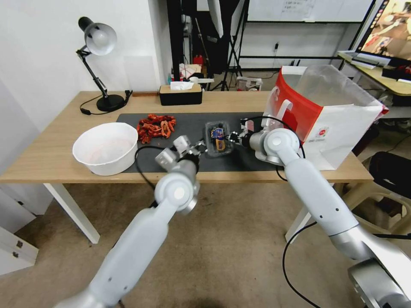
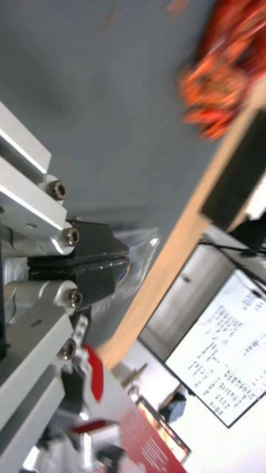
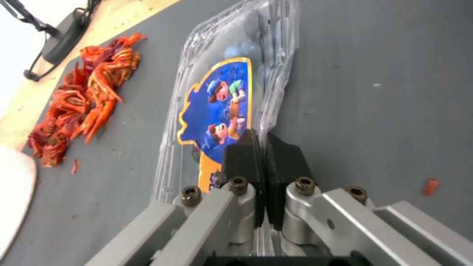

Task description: Close the takeout container lid, then place the container into the takeout bag.

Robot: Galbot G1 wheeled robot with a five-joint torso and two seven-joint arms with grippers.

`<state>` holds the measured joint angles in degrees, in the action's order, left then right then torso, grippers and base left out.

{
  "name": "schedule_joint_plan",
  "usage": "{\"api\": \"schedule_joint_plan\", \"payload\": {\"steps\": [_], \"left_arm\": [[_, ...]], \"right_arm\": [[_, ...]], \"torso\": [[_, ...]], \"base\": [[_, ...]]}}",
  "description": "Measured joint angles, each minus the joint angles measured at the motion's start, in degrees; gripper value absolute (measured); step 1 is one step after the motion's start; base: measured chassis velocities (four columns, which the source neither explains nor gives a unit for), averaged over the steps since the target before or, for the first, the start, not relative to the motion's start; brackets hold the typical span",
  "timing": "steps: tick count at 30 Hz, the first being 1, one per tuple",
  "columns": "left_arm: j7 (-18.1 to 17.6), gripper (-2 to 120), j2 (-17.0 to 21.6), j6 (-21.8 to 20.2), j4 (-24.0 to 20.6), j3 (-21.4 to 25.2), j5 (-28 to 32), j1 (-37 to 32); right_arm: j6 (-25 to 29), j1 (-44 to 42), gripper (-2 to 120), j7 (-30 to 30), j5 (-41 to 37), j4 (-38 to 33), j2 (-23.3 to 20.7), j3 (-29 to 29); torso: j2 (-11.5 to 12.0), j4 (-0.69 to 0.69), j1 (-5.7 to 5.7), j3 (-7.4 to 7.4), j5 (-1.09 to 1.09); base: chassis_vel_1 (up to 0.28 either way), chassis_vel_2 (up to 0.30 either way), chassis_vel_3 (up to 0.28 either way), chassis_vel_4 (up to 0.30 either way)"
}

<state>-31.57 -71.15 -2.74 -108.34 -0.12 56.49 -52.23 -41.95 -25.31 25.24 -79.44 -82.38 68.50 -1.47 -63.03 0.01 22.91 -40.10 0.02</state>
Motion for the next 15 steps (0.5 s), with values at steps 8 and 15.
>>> {"api": "schedule_joint_plan", "payload": {"steps": [8,15], "left_arm": [[6.75,20,4.79,3.77,-3.94,3.86,-15.67,-10.5],[7.64,45,6.88,5.92,-5.13,3.97,-24.01,-15.76]], "right_arm": [[0.02,0.9,0,-0.77,0.03,0.84,1.21,-0.03],[0.04,-1.1,0,-0.65,-0.31,-0.8,-0.09,-2.08]], "torso": [[0.0,0.01,0.0,0.0,0.0],[0.0,-0.07,0.0,0.0,-0.01]], "base": [[0.0,0.0,0.0,0.0],[0.0,0.0,0.0,0.0]]}}
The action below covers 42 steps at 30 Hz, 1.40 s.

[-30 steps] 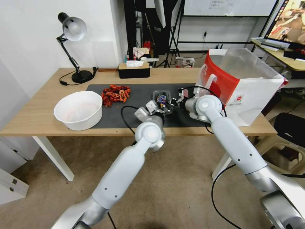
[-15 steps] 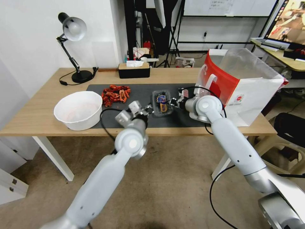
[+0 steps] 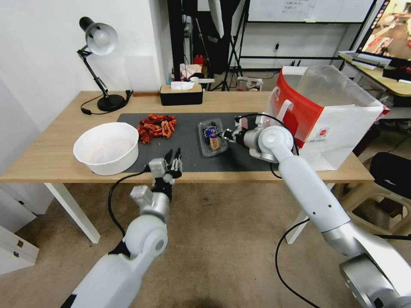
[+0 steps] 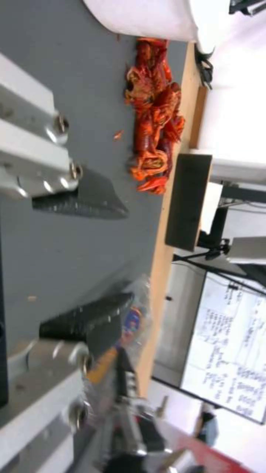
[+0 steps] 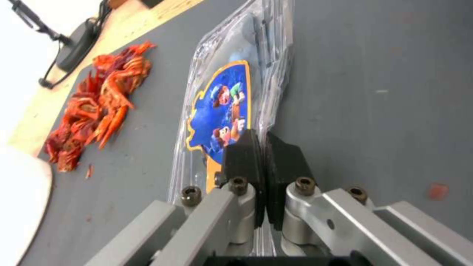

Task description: Close the takeout container lid, then place the container into the takeout bag.

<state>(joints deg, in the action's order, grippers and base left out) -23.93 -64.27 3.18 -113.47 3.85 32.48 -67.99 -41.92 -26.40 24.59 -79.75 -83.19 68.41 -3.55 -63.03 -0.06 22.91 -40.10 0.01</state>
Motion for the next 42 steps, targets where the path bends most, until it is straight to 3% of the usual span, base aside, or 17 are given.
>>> {"api": "schedule_joint_plan", "payload": {"steps": [6,7,10,14,21,24,26,28,30,37,42], "left_arm": [[-0.09,69,1.44,3.33,-0.09,1.6,-6.65,-6.06],[-0.09,69,1.44,3.33,-0.09,1.6,-6.65,-6.06],[-0.27,83,0.9,3.82,-0.43,2.12,-9.13,-9.33],[-1.03,97,-0.49,4.03,-0.81,2.63,-12.04,-12.41],[-2.42,100,-2.39,4.21,-1.37,2.91,-14.29,-15.28],[-2.51,100,-3.01,4.54,-1.37,3.25,-14.83,-16.08],[-2.53,100,-3.12,4.92,-1.22,3.67,-15.11,-16.24],[-2.53,100,-3.16,4.96,-1.2,3.77,-15.17,-16.25],[-2.52,100,-3.36,5.09,-1.09,3.89,-15.4,-16.35],[-2.48,100,-4.09,5.51,-0.65,3.86,-16.25,-17.08],[-2.45,100,-4.47,5.52,-0.43,3.74,-16.31,-17.21]], "right_arm": [[0.03,-0.94,0,-0.16,-0.95,-0.93,-0.16,-1.41],[0.03,-0.94,0,-0.16,-0.95,-0.93,-0.16,-1.41],[0.04,-1.72,0,-0.22,-1.56,-1.53,-0.68,-2.69],[0.37,-1.96,0,-1.02,-1.96,-1.84,-0.75,-3.15],[1.78,-3.21,0,-3.39,-1.65,-4.53,-1.59,-3.6],[4.18,-4.22,0,-7.74,-0.04,-7.72,-2.86,-4.03],[8.56,-4.56,0,-12.34,1.97,-10.84,-4.21,-4.36],[10.39,-4.56,0,-13.49,3.35,-11.65,-4.61,-4.36],[15.75,-4.03,0,-15.06,6.58,-13.87,-5.69,-4.54],[23.93,0.0,0,-12.59,8.92,-17.05,-8.33,-7.43],[27.61,2.87,0,-10.95,15.4,-17.59,-13.41,-10.01]], "torso": [[0.0,0.1,0.0,0.0,-0.01],[0.0,0.1,0.0,0.0,-0.01],[0.0,0.03,0.0,0.0,0.0],[0.0,0.07,0.0,0.0,-0.01],[0.0,0.07,0.0,-0.01,-0.02],[0.0,0.05,0.0,-0.01,-0.02],[0.0,0.06,0.0,-0.01,-0.01],[0.0,0.06,0.0,-0.01,-0.01],[0.0,0.05,0.0,-0.01,-0.02],[0.0,0.07,0.01,-0.01,-0.02],[0.0,0.06,0.02,-0.01,-0.02]], "base": [[0.0,0.0,0.0,0.0],[0.0,0.0,0.0,0.0],[0.0,0.0,0.0,0.0],[0.0,0.0,0.0,0.0],[0.0,0.0,0.0,0.0],[0.0,0.0,0.0,0.0],[0.0,0.0,0.0,0.0],[0.0,0.0,0.0,0.0],[0.0,0.0,0.0,0.0],[0.0,0.0,0.0,0.0],[0.0,0.0,0.0,0.0]]}}
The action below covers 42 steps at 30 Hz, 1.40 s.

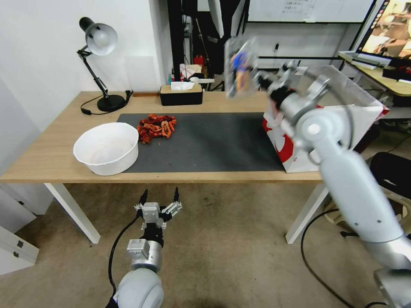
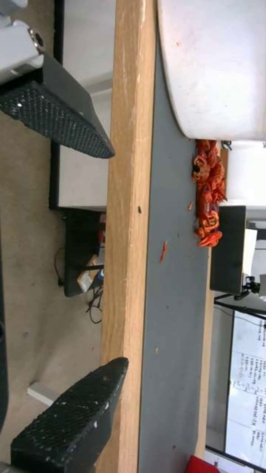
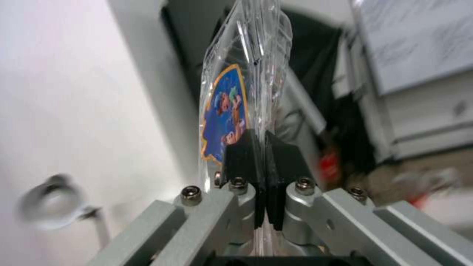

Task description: Close the takeout container lid, then place the container into the takeout bag.

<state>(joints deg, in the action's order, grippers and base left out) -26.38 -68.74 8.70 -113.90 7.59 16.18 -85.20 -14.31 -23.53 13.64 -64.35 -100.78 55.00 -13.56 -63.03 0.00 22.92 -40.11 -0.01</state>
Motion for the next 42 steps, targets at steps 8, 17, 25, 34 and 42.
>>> {"api": "schedule_joint_plan", "payload": {"steps": [8,17,25,34,42], "left_arm": [[0.02,100,-0.2,0.0,0.62,-0.69,-0.13,0.45],[-0.45,100,-0.82,-0.82,0.42,-1.72,-0.39,0.5],[-1.02,100,-1.13,-1.3,0.04,-1.64,-0.31,-0.52],[-1.01,100,-1.93,-1.64,-1.12,-1.25,-1.82,-2.52],[-0.79,100,-2.23,-1.62,-1.65,-0.66,-2.31,-3.62]], "right_arm": [[3.43,-2.62,0,-0.25,14.42,0.08,-6.68,-2.07],[0.84,-10.89,0,9.39,20.85,-3.99,-9.42,-5.24],[-0.47,-13.39,22,11.55,16.37,-6.01,-8.89,-6.09],[-1.01,-15.53,56,11.94,15.71,-7.0,-8.1,-6.56],[2.93,-21.53,97,4.47,16.08,-14.02,-11.24,-8.43]], "torso": [[0.0,-0.01,0.0,0.0,-0.01],[0.0,0.0,0.0,0.0,0.01],[0.0,0.0,0.0,0.0,0.02],[0.0,0.0,0.0,0.0,0.01],[0.0,-0.01,-0.01,0.01,0.02]], "base": [[0.0,0.0,0.0,0.0],[0.0,0.0,0.0,0.0],[0.0,0.0,0.0,0.0],[0.0,0.0,0.0,0.0],[0.0,0.0,0.0,0.0]]}}
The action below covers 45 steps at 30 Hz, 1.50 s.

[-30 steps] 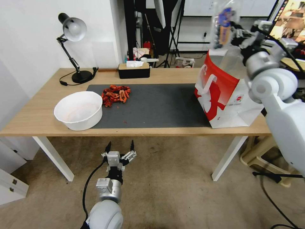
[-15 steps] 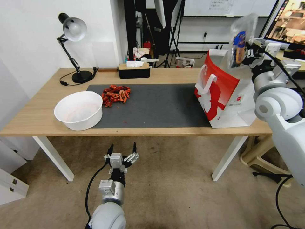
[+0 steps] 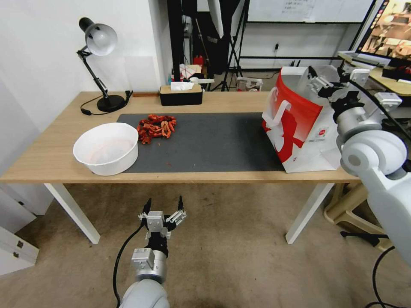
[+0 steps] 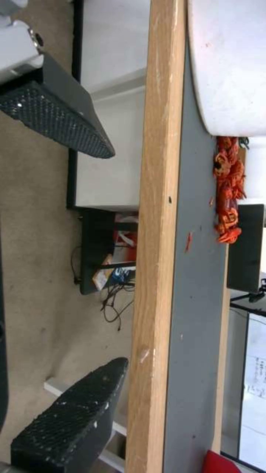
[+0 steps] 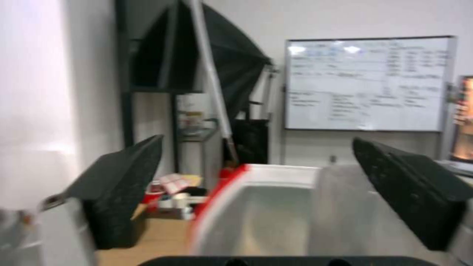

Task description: Close the takeout container lid, then place the container into the takeout bag.

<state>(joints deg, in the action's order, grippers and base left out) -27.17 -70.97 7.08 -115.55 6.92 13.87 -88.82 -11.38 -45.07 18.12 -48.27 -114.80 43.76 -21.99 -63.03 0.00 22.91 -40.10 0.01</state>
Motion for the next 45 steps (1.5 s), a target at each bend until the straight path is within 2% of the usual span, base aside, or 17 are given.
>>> {"api": "schedule_joint_plan", "payload": {"steps": [2,3,5,7,16,19,22,23,25,26,28,30,33,37,45], "left_arm": [[0.0,100,-0.03,0.01,-0.04,0.01,-0.02,-0.04],[0.06,100,-0.11,0.03,-0.13,0.08,-0.09,-0.17],[0.08,100,-0.14,0.06,-0.15,0.12,-0.1,-0.19],[0.24,100,-0.26,0.3,-0.18,0.25,-0.09,-0.23],[1.49,100,-0.31,1.86,-0.18,0.94,0.09,-0.42],[1.57,100,-0.36,2.34,0.07,1.2,-0.48,-0.44],[1.68,100,-0.74,3.3,0.38,1.74,-0.83,-0.58],[1.68,100,-0.74,3.3,0.38,1.74,-0.83,-0.58],[1.69,100,-0.98,3.41,0.73,2.41,-0.95,-0.6],[1.69,100,-0.98,3.41,0.73,2.41,-0.95,-0.6],[1.96,100,-1.1,4.28,1.25,3.1,-0.99,-0.56],[2.22,100,-1.09,4.75,1.38,3.22,-0.98,-0.53],[4.29,100,-0.85,5.48,1.17,2.99,0.64,-0.58],[5.01,100,-1.13,6.51,1.49,2.88,-0.05,-0.16],[5.12,100,-1.32,7.63,2.31,3.07,-0.76,-0.12]], "right_arm": [[0.12,-0.45,100,-0.56,-0.12,-0.54,-0.21,-0.15],[0.71,-2.79,105,-3.0,-0.69,-2.87,-1.01,-0.96],[0.85,-3.65,107,-3.73,-0.79,-3.57,-1.24,-1.26],[1.87,-8.46,112,-6.93,-0.72,-6.8,-2.09,-2.76],[5.39,-21.73,114,-9.71,3.91,-12.98,-0.37,-7.22],[7.38,-26.07,113,-9.76,6.58,-13.62,1.66,-7.76],[10.71,-31.81,107,-9.68,10.84,-13.73,5.98,-8.17],[10.71,-31.81,107,-9.68,10.84,-13.73,5.98,-8.17],[14.0,-35.94,102,-9.67,14.63,-13.46,9.95,-8.12],[14.0,-35.94,102,-9.67,14.63,-13.46,9.95,-8.12],[18.61,-40.3,100,-9.94,19.42,-11.9,14.51,-7.58],[20.1,-41.56,100,-10.04,20.93,-11.17,15.91,-7.4],[25.65,-45.87,100,-10.25,27.0,-7.81,20.42,-6.25],[29.21,-48.14,100,-10.26,30.2,-5.17,23.04,-5.18],[31.73,-49.56,100,-10.95,31.22,-1.95,25.37,-5.2]], "torso": [[0.0,0.0,0.0,0.0,0.0],[0.0,0.01,0.0,0.0,-0.01],[0.0,0.01,0.0,0.0,0.0],[0.0,0.0,0.0,0.0,0.0],[0.0,0.0,0.0,0.0,0.01],[0.01,0.01,0.0,0.0,-0.01],[0.01,0.01,0.0,0.0,0.0],[0.01,0.01,0.0,0.0,0.0],[0.01,0.0,0.0,0.0,0.0],[0.01,0.0,0.0,0.0,0.0],[0.01,-0.01,0.0,0.0,0.0],[0.01,0.02,0.0,0.0,0.01],[0.01,0.0,0.0,0.0,0.01],[0.01,-0.01,0.0,0.0,0.0],[0.01,0.01,0.01,0.0,0.01]], "base": [[0.0,0.0,0.0,0.0],[0.0,0.0,0.0,0.0],[0.0,0.0,0.0,0.0],[0.0,0.0,0.0,0.0],[0.0,0.0,0.0,0.0],[0.0,0.0,0.0,0.0],[0.0,0.0,0.0,0.0],[0.0,0.0,0.0,0.0],[0.0,0.0,0.0,0.0],[0.0,0.0,0.0,0.0],[0.0,0.0,0.0,0.0],[0.0,0.0,0.0,0.0],[0.0,0.0,0.0,0.0],[0.0,0.0,0.0,0.0],[0.0,0.0,0.0,0.0]]}}
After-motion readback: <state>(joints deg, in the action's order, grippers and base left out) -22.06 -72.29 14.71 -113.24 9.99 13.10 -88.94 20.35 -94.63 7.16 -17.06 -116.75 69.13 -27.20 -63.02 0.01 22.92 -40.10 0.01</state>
